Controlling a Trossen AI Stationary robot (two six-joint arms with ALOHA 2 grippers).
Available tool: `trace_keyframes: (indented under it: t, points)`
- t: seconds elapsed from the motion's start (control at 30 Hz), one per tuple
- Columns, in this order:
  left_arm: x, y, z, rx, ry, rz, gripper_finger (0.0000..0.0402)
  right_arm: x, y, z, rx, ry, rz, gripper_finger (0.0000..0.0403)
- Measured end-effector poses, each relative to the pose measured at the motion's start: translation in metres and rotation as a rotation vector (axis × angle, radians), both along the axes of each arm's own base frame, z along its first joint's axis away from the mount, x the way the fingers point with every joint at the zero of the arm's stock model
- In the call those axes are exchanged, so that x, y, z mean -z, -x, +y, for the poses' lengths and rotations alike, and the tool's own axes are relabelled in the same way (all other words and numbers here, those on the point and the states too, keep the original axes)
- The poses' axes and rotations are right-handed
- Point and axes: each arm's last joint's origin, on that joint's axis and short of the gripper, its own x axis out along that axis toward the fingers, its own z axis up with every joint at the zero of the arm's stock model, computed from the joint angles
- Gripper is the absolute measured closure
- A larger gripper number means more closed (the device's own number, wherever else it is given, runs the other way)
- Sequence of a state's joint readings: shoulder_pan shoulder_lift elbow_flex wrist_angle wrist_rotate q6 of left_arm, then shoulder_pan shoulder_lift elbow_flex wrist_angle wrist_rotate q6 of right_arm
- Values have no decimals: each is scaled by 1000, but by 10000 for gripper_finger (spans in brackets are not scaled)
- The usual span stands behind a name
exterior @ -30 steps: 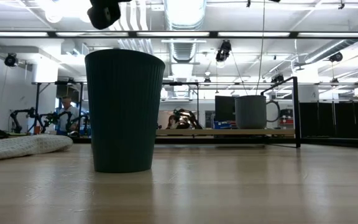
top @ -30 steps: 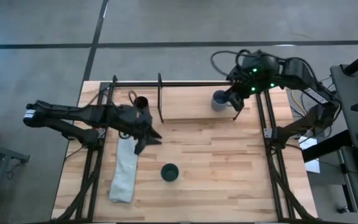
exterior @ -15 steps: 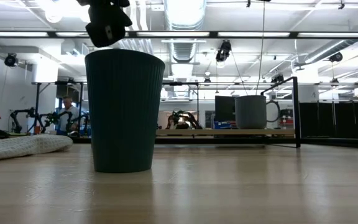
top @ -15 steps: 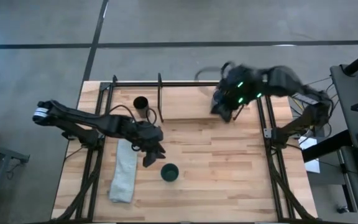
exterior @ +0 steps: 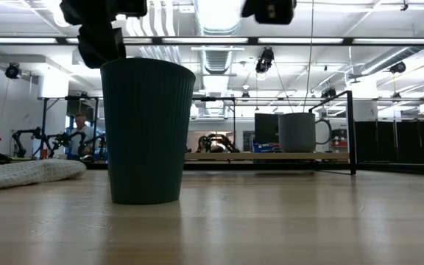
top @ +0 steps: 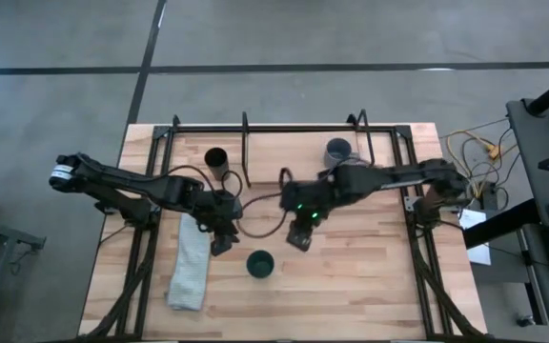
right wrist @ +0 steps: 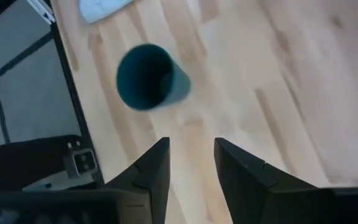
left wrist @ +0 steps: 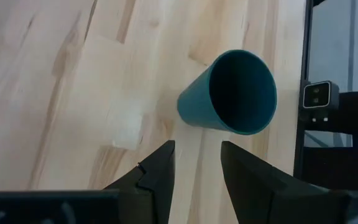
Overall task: Stack small to large cups/mugs on shelf
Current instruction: Put the green cup on the shelf
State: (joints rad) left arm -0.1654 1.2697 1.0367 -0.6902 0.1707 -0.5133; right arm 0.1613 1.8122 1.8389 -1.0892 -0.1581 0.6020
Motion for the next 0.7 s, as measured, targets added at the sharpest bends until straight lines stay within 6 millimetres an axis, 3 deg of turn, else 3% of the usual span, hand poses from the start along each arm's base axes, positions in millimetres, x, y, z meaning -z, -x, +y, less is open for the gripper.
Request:
trace_keyframes:
  t: [0.4, 0.7]
  points:
    - [5, 13, 3, -7, -37, 123, 285, 46, -42, 33, 71, -82, -4, 303]
    - [8, 20, 8, -80, -161, 190, 285, 76, -59, 40, 96, -87, 33, 303]
